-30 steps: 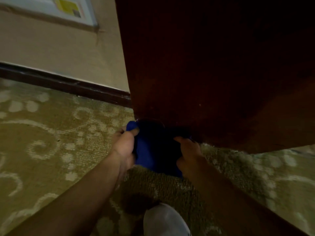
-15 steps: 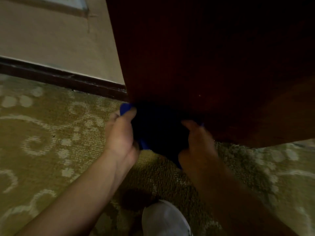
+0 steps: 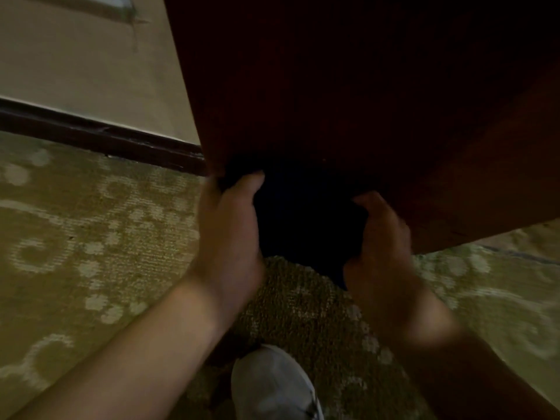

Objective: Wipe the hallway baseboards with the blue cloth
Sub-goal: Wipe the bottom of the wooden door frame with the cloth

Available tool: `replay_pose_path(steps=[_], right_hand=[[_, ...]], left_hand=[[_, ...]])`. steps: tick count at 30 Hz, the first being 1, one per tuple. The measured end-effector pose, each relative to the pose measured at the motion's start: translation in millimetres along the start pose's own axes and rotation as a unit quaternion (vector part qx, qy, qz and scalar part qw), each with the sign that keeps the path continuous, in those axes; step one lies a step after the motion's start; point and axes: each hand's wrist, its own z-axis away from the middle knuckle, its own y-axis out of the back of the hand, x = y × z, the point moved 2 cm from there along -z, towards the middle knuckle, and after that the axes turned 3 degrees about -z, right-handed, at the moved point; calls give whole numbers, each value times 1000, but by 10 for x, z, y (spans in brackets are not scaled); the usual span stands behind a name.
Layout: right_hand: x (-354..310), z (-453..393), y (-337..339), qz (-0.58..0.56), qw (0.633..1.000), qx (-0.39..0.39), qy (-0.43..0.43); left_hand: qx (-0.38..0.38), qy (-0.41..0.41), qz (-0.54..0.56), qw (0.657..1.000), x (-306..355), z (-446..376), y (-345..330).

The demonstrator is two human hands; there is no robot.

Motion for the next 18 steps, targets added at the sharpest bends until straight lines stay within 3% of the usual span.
replay_pose_path(steps=[3, 5, 8, 10, 13, 18], right_hand=[[-100, -17, 301, 59, 996, 33, 51], [-68, -92, 496, 81, 993, 76, 37], [-90, -193, 660, 95, 988, 117, 18], [-137, -205, 635, 103, 990, 95, 13], [-273, -96, 439, 82, 997, 3, 6], [-346, 224, 77, 102, 992, -72, -34]], left_hand=[[5, 83, -8, 997, -318, -45, -159], [-5, 152, -17, 988, -533, -51, -220], [-11, 179, -23, 984, -673, -49, -301], [18, 161, -19, 987, -624, -59, -318], [73, 108, -7, 991, -332, -72, -237], [93, 46, -40, 994, 10, 160, 9]])
